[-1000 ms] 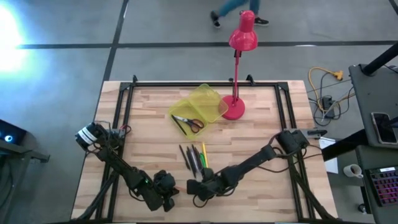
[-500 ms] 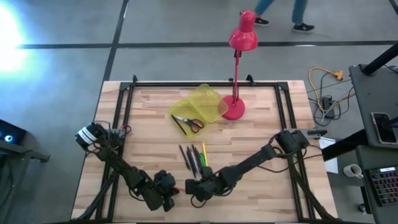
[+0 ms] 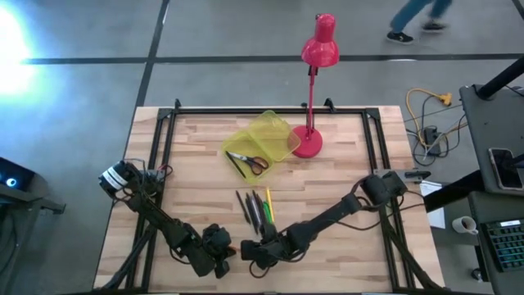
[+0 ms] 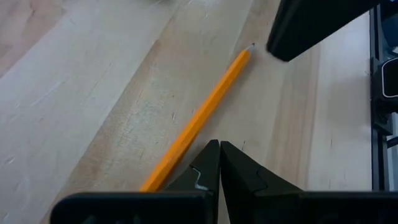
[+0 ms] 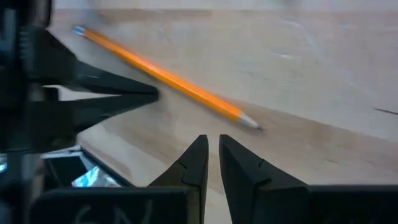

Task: Pick & place school supplies into a supply box
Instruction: Put the orange pencil into the yellow supply box

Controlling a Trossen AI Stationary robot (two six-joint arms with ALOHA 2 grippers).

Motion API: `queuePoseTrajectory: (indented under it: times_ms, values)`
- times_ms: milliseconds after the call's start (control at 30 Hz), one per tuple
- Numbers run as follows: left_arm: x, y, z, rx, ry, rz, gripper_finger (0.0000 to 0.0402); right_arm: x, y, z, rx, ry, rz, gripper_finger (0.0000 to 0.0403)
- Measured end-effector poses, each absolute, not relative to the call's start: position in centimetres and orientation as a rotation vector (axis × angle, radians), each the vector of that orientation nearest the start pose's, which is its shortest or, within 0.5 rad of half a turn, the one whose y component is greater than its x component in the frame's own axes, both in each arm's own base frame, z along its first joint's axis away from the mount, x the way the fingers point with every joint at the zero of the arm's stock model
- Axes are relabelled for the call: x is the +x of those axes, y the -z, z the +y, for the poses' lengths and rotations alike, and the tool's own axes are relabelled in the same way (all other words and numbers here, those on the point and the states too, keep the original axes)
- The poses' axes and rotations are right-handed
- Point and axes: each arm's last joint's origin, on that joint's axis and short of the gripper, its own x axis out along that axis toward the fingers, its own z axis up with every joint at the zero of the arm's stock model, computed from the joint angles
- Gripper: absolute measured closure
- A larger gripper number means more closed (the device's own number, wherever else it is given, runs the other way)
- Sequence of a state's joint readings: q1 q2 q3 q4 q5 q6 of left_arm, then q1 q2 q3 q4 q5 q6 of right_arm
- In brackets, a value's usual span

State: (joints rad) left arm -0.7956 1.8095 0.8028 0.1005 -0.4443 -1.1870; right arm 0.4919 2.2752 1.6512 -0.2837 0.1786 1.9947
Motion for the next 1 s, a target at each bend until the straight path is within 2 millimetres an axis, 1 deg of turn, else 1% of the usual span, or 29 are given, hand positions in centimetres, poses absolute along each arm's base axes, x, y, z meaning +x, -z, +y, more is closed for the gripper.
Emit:
queuePoseTrajectory:
  times_ms: [133, 367, 600, 1000]
  values:
    - [23.38, -11.08, -22.15, -0.592, -0.137, 0.802, 0.0402, 42.88, -13.23, 22.59, 1.566, 0.636, 0.785, 0.0369]
    - [23.33, -11.03, -22.13, -0.59, -0.133, 0.803, 0.0402, 42.8, -13.54, 22.62, 1.542, 0.656, 0.787, 0.0369]
    - [23.33, -11.03, -22.13, -0.589, -0.133, 0.804, 0.0402, 42.48, -13.27, 22.43, 1.517, 0.696, 0.806, 0.0369]
    - [23.33, -11.0, -22.13, -0.589, -0.133, 0.805, 0.0402, 42.51, -13.29, 22.43, 1.52, 0.694, 0.804, 0.0369]
